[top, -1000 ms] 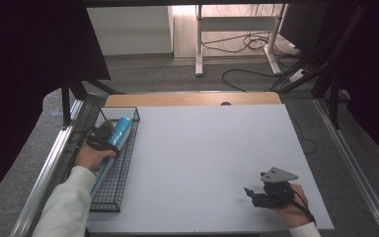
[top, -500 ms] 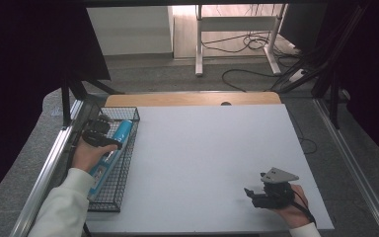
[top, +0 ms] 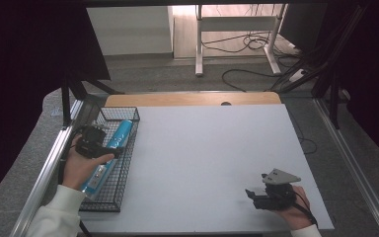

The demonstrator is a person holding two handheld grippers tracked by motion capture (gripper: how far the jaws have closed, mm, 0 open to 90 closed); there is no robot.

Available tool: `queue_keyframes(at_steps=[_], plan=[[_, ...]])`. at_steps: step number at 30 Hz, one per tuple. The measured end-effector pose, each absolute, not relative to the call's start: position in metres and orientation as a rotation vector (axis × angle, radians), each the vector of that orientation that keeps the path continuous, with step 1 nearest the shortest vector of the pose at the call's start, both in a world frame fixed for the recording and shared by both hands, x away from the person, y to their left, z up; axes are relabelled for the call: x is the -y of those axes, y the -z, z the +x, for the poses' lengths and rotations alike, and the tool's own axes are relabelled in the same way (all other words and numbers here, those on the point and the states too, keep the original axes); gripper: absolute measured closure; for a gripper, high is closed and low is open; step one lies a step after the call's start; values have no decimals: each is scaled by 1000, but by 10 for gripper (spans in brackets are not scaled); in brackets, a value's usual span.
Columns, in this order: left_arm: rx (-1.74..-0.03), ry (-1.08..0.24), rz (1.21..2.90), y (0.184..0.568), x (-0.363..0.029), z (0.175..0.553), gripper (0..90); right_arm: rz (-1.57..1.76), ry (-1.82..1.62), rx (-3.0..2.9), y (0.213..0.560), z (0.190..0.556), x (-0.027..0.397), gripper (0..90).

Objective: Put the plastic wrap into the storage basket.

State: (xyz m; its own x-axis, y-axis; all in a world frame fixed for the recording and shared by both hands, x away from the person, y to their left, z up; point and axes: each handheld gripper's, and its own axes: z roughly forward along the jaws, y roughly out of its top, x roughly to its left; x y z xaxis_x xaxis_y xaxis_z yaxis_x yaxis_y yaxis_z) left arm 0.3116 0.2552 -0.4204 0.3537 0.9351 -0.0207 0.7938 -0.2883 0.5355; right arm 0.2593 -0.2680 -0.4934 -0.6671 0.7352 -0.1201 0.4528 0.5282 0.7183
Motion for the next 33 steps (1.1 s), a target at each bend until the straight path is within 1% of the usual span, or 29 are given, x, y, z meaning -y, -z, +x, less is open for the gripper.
queue_keyframes(at_steps=[7,8,9,14,19,24,29,30,33], plan=[[-1405,-380,2166,425,-236,297,201,976,-932,-2361,494,259,267,216],[-1369,-365,2184,427,-227,292,201,973,-928,-2362,494,259,267,216],[-1369,-365,2184,427,-227,292,201,971,-927,-2363,494,259,267,216],[-1275,-339,2210,433,-201,280,200,973,-932,-2360,493,259,268,217],[-1235,-312,2222,442,-185,274,195,974,-931,-2359,493,259,268,216],[-1167,-290,2254,460,-160,262,193,972,-931,-2358,493,259,268,216],[-1138,-265,2249,468,-150,253,194,975,-933,-2354,493,258,268,216],[-1132,-282,2254,470,-145,249,191,977,-932,-2352,493,259,268,216],[-1108,-277,2261,470,-140,244,189,975,-930,-2353,493,259,268,216]])
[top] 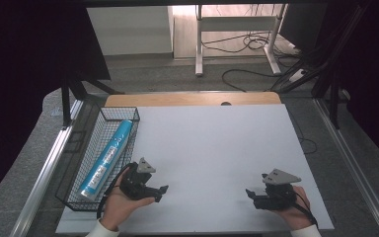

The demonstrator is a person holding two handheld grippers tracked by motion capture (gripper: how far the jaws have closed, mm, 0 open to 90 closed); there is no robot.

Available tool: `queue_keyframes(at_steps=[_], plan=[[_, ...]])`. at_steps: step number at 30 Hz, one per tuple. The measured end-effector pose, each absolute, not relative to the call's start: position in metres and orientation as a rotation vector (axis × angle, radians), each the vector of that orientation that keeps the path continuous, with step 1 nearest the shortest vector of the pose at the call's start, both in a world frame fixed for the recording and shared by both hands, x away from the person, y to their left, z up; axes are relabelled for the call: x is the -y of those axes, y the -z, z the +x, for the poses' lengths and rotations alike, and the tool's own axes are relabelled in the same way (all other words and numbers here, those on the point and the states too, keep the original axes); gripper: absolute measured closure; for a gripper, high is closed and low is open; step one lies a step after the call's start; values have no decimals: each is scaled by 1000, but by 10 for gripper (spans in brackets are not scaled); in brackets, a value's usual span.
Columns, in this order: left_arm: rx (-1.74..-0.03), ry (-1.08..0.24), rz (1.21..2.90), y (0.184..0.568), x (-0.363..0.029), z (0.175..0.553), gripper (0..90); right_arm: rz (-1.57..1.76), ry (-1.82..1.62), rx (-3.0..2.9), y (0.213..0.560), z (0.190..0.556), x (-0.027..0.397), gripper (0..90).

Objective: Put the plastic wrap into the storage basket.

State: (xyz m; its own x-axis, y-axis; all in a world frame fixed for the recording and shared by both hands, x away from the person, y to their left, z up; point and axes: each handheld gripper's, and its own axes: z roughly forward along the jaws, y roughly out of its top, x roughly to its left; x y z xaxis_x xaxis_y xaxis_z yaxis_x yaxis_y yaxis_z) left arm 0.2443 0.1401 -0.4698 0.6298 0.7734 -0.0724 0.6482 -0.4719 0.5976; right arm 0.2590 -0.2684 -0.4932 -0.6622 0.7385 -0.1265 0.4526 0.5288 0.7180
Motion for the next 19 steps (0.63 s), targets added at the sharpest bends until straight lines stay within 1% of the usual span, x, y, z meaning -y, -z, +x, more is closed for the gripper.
queue_keyframes(at_steps=[19], plan=[[-1141,-265,2221,473,-145,246,188,973,-926,-2353,494,259,269,214]])
